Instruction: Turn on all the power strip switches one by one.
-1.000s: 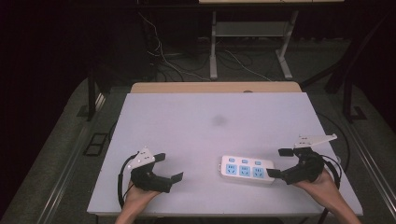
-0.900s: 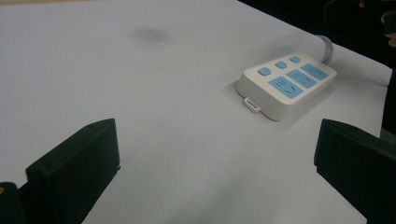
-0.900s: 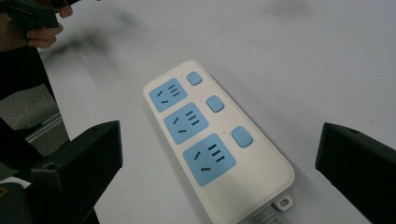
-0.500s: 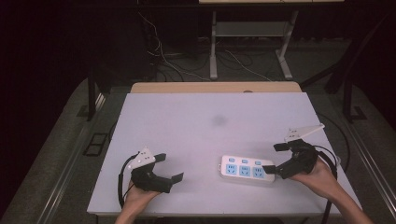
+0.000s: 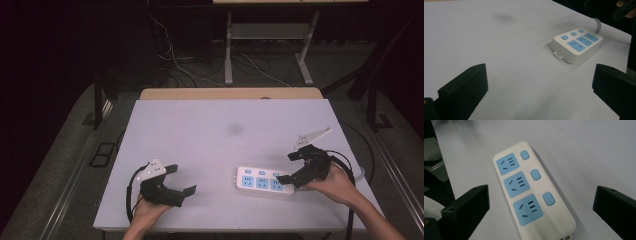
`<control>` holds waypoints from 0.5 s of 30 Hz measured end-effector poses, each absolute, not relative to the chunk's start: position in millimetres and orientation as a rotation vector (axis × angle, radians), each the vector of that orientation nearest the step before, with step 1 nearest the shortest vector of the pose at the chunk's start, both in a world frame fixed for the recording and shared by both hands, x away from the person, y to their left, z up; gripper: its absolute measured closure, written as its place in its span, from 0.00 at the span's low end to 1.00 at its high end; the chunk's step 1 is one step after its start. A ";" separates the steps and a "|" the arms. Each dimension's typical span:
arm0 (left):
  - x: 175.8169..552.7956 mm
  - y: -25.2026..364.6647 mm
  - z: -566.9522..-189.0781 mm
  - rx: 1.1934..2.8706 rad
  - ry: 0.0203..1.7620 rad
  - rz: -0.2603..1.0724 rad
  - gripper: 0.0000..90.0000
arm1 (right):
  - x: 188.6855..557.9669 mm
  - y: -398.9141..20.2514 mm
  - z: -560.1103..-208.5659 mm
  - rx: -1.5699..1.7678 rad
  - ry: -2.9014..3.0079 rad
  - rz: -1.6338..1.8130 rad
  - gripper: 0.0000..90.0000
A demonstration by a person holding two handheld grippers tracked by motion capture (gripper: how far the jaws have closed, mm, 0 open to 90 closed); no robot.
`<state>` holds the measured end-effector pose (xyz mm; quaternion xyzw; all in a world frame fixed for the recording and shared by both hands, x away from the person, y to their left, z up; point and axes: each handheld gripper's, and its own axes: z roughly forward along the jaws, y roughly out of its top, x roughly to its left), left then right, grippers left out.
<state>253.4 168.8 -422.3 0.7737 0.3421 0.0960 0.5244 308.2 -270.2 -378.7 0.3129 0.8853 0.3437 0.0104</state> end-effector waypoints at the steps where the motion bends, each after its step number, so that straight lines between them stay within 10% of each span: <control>1: 253.3 168.4 -422.4 1.853 0.817 0.228 0.00 | 308.8 -270.2 -379.3 0.976 2.764 1.068 0.04; 15: 252.5 168.0 -422.5 1.851 0.811 0.242 0.00 | 319.2 -275.3 -384.7 1.019 2.781 1.051 0.75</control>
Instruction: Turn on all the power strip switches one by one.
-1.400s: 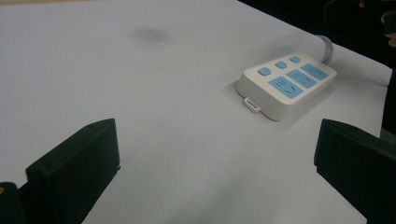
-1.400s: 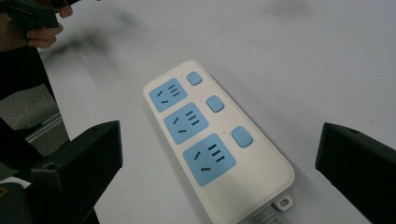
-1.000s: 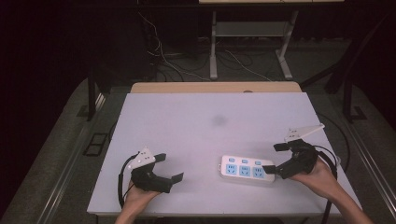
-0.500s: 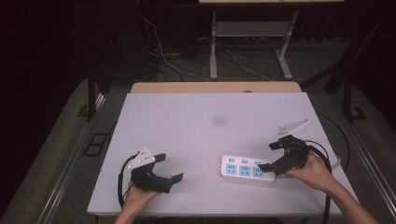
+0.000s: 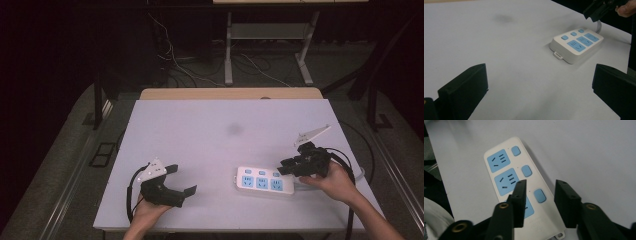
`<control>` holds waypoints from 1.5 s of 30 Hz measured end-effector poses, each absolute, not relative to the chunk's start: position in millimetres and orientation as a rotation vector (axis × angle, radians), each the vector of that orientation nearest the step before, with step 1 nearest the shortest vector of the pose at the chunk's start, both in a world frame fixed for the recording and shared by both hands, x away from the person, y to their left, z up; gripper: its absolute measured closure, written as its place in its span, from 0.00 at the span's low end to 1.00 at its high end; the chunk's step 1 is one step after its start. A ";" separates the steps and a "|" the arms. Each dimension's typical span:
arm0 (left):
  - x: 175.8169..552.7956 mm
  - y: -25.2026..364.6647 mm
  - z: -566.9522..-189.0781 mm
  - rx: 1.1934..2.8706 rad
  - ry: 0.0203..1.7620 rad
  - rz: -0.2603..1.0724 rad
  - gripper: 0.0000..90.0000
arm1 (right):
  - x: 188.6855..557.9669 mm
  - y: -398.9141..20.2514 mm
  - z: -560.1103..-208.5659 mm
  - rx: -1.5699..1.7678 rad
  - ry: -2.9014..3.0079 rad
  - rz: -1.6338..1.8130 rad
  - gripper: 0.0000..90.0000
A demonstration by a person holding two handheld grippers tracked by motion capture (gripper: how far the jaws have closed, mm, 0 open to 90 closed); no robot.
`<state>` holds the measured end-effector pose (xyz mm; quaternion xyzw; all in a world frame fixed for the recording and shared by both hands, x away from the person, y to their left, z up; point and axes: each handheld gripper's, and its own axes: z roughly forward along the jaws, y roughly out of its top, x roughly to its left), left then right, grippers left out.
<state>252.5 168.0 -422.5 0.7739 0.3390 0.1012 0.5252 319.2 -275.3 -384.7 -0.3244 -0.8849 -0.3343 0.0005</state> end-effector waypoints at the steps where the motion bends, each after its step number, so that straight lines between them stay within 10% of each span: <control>1: 252.5 168.0 -422.5 1.851 0.811 0.242 0.00 | 319.2 -275.3 -384.7 -1.019 -2.779 -1.050 0.75; 8: 252.3 167.4 -422.7 1.845 0.802 0.238 0.00 | 322.5 -270.6 -390.3 -0.988 -2.765 -0.997 1.00; 45: 251.5 165.9 -423.1 1.854 0.788 0.232 0.00 | 329.6 -258.7 -407.7 -0.963 -2.784 -0.925 1.00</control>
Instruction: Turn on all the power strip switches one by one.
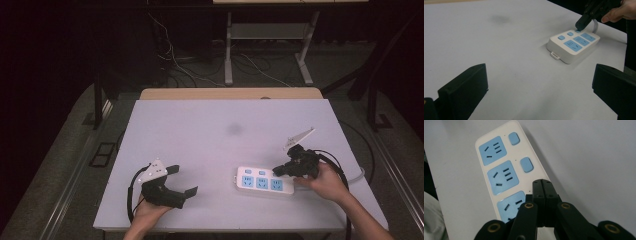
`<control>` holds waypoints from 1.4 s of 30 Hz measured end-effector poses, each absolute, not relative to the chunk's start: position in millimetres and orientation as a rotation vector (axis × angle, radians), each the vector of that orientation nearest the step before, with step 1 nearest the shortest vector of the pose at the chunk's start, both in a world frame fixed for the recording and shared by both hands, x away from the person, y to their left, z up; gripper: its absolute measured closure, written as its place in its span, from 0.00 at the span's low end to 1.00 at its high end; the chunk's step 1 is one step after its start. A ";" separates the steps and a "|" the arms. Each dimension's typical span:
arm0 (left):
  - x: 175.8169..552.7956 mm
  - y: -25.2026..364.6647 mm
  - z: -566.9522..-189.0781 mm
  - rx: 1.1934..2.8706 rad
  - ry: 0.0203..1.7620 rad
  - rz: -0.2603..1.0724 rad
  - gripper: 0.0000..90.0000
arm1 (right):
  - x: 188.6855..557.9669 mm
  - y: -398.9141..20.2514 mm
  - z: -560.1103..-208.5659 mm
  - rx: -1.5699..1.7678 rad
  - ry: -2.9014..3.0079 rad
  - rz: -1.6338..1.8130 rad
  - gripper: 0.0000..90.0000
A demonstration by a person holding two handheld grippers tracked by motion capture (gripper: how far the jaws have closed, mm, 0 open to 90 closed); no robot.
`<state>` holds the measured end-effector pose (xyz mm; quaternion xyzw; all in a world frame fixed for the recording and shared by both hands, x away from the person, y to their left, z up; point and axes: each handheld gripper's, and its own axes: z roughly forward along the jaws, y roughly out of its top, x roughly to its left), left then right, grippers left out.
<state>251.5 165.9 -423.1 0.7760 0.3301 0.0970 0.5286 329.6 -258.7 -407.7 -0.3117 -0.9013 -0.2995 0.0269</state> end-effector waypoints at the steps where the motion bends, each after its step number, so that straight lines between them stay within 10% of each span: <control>1: 251.5 165.6 -423.2 1.854 0.788 0.230 0.00 | 330.0 -259.1 -407.9 -0.961 -2.783 -0.924 1.00; 42: 251.0 164.9 -423.2 1.850 0.775 0.229 0.00 | 332.1 -263.5 -409.2 -0.967 -2.793 -0.899 1.00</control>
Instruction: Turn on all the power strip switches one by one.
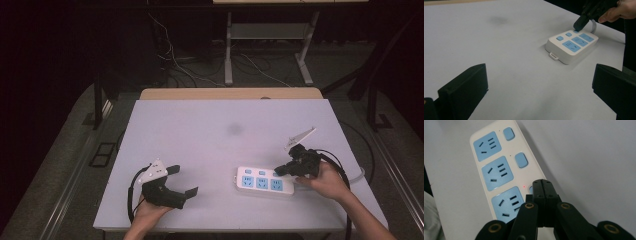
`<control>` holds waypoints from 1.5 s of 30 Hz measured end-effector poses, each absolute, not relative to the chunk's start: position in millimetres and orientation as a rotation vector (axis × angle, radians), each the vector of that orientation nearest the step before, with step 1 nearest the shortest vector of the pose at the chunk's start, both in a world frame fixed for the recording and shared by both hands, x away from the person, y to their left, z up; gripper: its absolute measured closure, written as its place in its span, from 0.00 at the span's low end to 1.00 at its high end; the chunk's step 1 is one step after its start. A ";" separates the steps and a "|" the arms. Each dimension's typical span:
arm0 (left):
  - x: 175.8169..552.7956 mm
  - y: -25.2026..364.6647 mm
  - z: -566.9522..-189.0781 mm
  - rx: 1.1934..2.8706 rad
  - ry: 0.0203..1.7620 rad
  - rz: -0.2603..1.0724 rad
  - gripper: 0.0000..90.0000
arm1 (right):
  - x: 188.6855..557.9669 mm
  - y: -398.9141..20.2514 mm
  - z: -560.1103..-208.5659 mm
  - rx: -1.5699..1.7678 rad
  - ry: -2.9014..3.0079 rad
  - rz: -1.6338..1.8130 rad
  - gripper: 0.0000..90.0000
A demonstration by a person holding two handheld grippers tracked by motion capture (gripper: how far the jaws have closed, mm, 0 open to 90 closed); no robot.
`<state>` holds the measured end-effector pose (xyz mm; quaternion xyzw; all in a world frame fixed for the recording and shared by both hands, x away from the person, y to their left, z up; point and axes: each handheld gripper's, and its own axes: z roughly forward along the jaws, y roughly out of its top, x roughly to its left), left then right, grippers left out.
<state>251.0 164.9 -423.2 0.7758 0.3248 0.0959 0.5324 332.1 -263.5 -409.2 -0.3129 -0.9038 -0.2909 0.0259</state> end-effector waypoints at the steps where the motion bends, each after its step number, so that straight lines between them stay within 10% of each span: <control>1: 250.9 165.0 -423.1 1.850 0.774 0.228 0.00 | 331.9 -263.5 -409.2 -0.969 -2.792 -0.900 1.00; 45: 251.7 167.8 -422.9 1.836 0.782 0.227 0.00 | 339.0 -235.8 -369.7 -0.864 -2.797 -0.982 1.00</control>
